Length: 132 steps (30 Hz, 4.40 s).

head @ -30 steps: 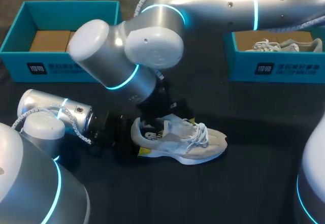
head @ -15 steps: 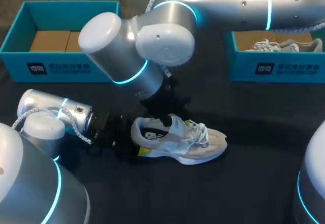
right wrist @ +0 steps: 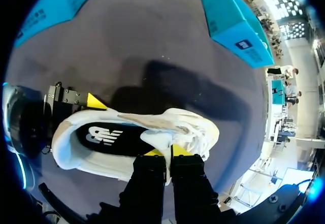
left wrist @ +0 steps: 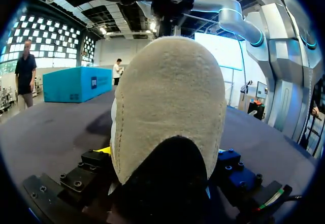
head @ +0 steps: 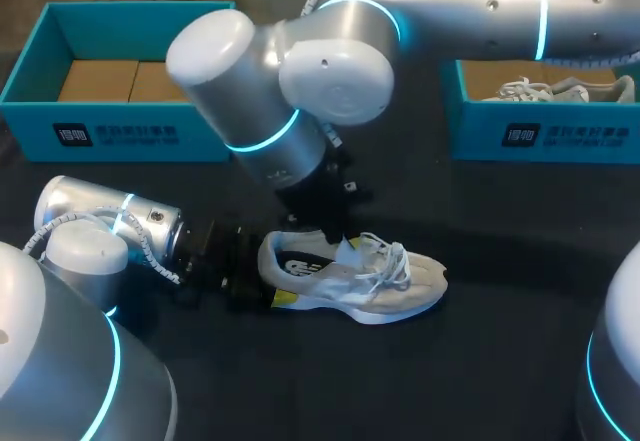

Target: Take the shoe out of the shoebox, open the shoe tongue, remove and reinsert the insole, then place the shoe into the shoebox

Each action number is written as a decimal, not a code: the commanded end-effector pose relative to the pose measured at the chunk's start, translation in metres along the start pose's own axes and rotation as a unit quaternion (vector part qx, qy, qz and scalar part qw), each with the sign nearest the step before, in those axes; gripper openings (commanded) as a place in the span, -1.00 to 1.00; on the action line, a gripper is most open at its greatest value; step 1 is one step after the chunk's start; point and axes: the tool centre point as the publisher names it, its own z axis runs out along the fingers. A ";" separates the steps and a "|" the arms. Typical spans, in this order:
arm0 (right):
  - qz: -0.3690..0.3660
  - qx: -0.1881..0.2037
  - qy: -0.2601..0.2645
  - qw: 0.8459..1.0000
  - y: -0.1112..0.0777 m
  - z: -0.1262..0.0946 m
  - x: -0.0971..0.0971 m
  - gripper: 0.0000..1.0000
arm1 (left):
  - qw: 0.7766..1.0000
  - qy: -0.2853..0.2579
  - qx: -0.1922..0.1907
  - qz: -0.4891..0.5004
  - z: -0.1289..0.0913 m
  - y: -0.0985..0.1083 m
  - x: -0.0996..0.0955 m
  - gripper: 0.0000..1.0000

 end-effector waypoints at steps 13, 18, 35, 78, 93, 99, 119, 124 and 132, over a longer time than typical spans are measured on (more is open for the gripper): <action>0.378 0.005 0.161 0.912 -0.002 0.017 -0.051 -1.00 | 1.000 -0.002 0.000 0.000 0.001 0.002 -0.001 -1.00; 0.374 0.003 0.182 0.910 -0.003 0.016 -0.058 -1.00 | 1.000 -0.002 0.000 0.000 0.001 0.002 -0.001 -1.00; 0.354 0.014 0.252 0.901 0.005 0.025 -0.083 -1.00 | 1.000 -0.002 0.000 0.000 0.001 0.002 -0.001 -1.00; 0.344 0.021 0.253 0.904 -0.015 0.005 -0.099 1.00 | 1.000 -0.002 0.000 0.000 0.001 0.002 -0.001 -1.00; 0.261 -0.042 0.174 0.949 -0.019 -0.092 -0.076 1.00 | 1.000 -0.002 0.000 0.000 0.001 0.002 -0.001 -1.00; 0.193 -0.067 0.143 0.968 -0.018 -0.126 -0.062 -0.24 | 1.000 -0.002 0.000 0.000 0.001 0.002 -0.001 -1.00; -0.176 -0.116 0.094 0.973 -0.023 -0.151 0.010 -1.00 | 1.000 -0.002 0.000 0.000 0.001 0.002 -0.001 -1.00; -0.258 -0.139 0.129 0.947 -0.033 -0.146 0.005 -1.00 | 1.000 -0.002 0.000 0.000 0.001 0.002 -0.001 -1.00; -0.326 -0.166 0.168 0.915 -0.043 -0.143 -0.007 -1.00 | 1.000 -0.002 0.000 0.000 0.001 0.002 -0.001 -1.00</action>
